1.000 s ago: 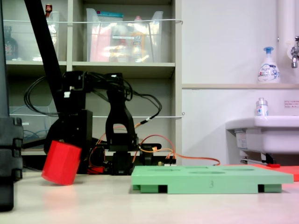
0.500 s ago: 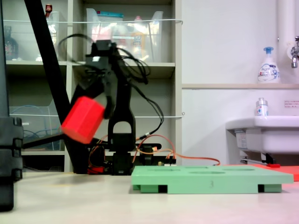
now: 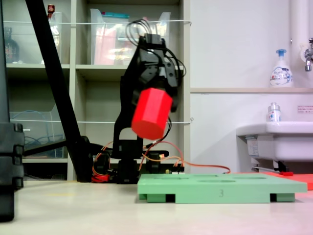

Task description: Put the octagonal pillar block into the corresponding hole

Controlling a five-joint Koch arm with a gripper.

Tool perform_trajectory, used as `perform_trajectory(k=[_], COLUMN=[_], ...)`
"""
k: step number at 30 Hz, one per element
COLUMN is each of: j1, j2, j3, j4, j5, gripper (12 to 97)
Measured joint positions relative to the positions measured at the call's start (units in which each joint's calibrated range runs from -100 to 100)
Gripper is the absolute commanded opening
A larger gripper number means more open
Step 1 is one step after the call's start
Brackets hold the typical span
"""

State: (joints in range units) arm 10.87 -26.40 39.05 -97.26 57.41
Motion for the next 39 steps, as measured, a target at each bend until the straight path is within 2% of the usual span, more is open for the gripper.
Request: perform_trajectory(k=[4, 16, 28, 39], j1=[2.2, 5.42, 6.15, 7.28], j2=[7.93, 18.47, 28.45, 41.31], j3=[7.55, 7.45, 7.55, 17.64], j4=[-0.2, 0.29, 13.12, 15.27], j5=[2.78, 14.36, 15.24, 15.24], gripper=[36.8, 37.0, 40.0, 41.3])
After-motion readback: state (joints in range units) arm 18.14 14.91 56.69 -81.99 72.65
